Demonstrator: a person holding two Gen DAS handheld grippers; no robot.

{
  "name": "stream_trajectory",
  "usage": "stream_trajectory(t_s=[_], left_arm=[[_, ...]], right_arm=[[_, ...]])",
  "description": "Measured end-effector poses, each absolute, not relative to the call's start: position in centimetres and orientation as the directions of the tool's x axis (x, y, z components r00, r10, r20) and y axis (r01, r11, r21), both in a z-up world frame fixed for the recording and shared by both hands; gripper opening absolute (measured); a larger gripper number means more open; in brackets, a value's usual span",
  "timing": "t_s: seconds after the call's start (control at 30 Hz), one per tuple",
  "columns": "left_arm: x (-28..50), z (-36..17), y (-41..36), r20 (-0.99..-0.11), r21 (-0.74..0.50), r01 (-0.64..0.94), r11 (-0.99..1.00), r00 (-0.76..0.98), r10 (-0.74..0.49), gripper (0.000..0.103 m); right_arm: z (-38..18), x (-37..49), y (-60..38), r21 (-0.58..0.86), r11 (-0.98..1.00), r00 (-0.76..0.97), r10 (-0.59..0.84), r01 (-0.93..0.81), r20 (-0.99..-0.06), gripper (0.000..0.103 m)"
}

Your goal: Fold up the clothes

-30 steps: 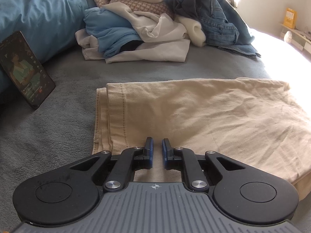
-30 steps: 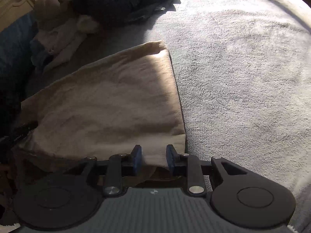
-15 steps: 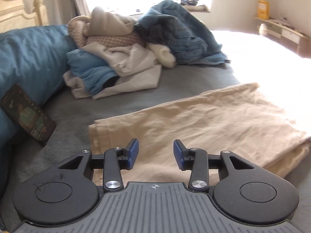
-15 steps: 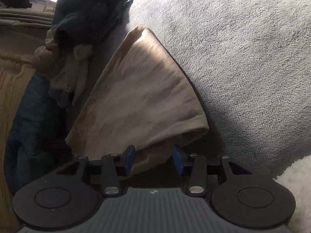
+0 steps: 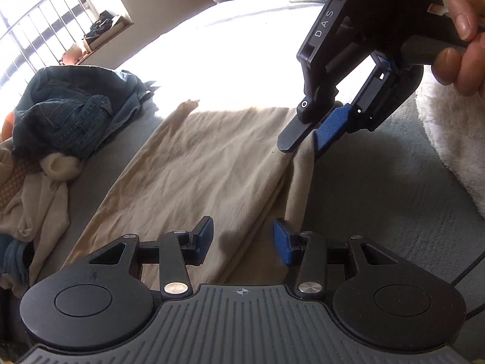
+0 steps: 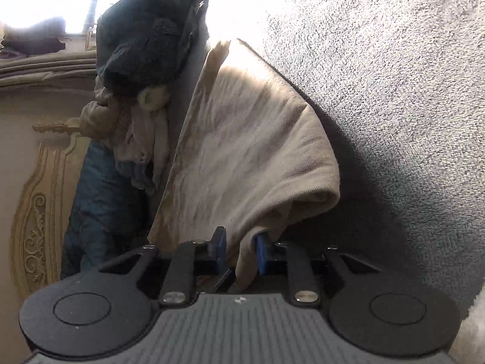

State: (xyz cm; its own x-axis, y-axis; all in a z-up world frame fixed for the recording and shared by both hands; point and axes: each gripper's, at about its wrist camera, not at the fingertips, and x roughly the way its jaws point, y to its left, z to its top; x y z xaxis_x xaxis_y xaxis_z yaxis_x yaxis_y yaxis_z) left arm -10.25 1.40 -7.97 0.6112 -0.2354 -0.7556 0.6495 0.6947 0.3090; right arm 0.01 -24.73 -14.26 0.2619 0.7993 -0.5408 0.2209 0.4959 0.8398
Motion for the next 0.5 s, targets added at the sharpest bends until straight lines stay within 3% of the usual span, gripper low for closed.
stream_trajectory(t_s=[0.27, 0.5], left_arm=[[-9.8, -7.7, -0.2, -0.773, 0.236, 0.692, 0.682, 0.559, -0.3, 0.044], [-9.0, -8.4, -2.7, -0.766, 0.218, 0.714, 0.665, 0.548, -0.336, 0.045]], right_arm=[[-14.8, -0.2, -26.5, 0.805, 0.538, 0.309, 0.743, 0.252, -0.594, 0.016], [-15.0, -0.2, -27.3, 0.817, 0.512, 0.349, 0.739, 0.267, -0.577, 0.016]])
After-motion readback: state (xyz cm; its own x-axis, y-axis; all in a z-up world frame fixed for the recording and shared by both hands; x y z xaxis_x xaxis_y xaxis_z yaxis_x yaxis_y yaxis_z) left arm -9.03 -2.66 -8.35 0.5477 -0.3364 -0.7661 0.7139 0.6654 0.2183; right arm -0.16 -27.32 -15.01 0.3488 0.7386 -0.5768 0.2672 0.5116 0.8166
